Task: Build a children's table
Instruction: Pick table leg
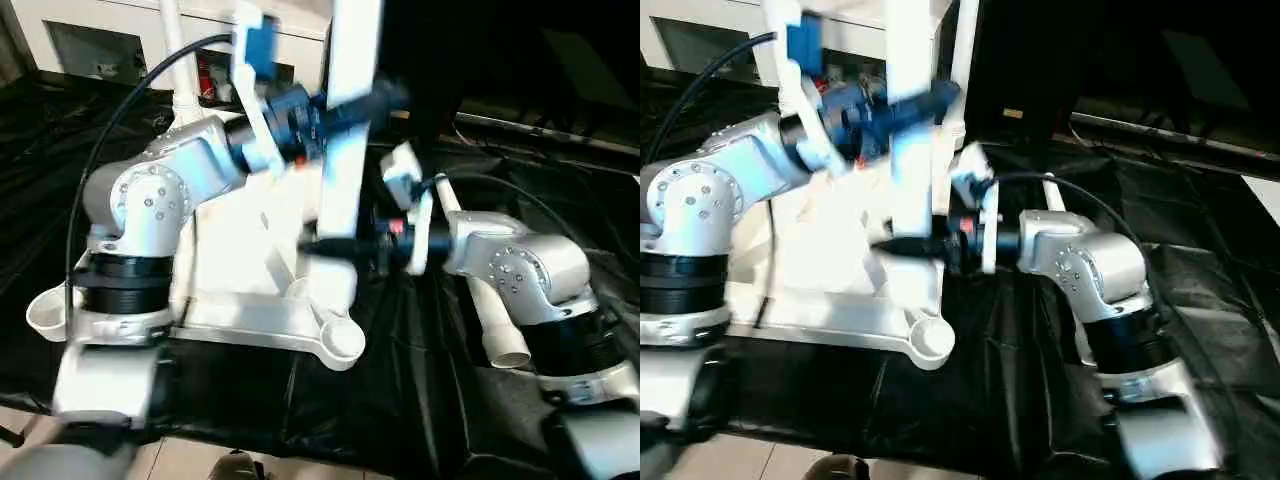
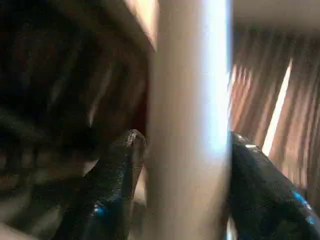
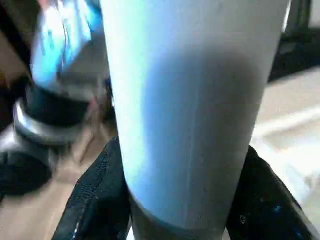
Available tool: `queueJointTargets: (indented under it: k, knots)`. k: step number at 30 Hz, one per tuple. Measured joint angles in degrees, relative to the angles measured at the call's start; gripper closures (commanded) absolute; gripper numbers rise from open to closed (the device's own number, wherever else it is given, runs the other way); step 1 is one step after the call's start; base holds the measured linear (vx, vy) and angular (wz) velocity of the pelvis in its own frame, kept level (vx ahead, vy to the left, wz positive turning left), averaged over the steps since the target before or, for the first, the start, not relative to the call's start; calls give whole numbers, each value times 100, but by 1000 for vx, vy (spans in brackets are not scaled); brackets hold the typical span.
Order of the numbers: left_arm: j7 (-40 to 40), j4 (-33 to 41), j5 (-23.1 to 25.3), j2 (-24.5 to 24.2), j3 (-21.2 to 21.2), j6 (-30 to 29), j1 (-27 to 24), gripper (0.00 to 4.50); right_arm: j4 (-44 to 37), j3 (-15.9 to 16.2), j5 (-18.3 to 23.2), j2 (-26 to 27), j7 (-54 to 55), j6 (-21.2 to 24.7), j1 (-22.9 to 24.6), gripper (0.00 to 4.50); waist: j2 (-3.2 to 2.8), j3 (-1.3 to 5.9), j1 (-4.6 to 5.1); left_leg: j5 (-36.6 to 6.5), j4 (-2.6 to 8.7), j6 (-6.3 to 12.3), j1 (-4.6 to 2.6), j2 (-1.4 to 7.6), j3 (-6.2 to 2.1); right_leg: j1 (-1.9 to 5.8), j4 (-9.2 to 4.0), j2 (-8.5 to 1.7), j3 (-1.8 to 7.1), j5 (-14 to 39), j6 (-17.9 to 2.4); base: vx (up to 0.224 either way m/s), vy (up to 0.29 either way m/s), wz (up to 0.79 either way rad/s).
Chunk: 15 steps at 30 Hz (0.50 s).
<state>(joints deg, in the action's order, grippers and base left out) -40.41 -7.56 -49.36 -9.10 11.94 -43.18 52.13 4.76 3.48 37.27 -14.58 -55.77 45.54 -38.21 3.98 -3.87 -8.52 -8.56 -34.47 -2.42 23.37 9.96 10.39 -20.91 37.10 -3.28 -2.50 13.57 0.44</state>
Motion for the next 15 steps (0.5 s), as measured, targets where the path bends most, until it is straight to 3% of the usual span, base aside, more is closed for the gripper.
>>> queueJointTargets:
  k: [6,9,10,11,12,14,15]
  knots:
    - [765,-214,-978,826,1133,848,-21,150,212,-1092,572,632,1102,-156,-18,259,1,1,-10,0,-1,0,-1,0,0,0,0,-1,-2,-2,-3,0,0,0]
    - [830,-46,-909,788,1190,985,-177,150,265,-1182,327,706,1578,-381,-18,259,-6,1,-5,0,0,0,-1,0,0,0,-1,-1,-1,-2,-2,0,0,0]
    - [810,35,-687,661,1075,1001,-280,150,263,-1114,78,648,1742,-483,-13,259,-6,1,8,0,1,-1,-1,0,0,0,-1,0,-1,-2,-2,0,0,0]
    - [721,111,-176,287,708,1073,-438,150,242,-819,-398,460,1922,-700,17,259,-7,1,12,1,5,-2,-3,0,0,0,-4,0,-1,-2,3,0,0,0]
    - [536,206,603,-350,54,1119,-673,150,194,-339,-1113,92,2089,-997,122,259,-9,2,6,2,12,-5,-12,0,-2,6,-7,1,0,2,21,0,0,0]
    - [308,213,1438,-875,-546,1314,-976,150,220,-57,-1704,-121,2270,-1226,339,259,-16,-2,-7,4,18,-8,-13,-2,-1,7,-10,0,1,8,32,0,0,0]
    - [10,216,1943,-1345,-1070,1509,-1198,150,213,-15,-1790,-57,2348,-1257,478,260,-20,-5,10,3,24,-8,-14,-3,-1,3,-12,0,4,18,49,0,0,0]
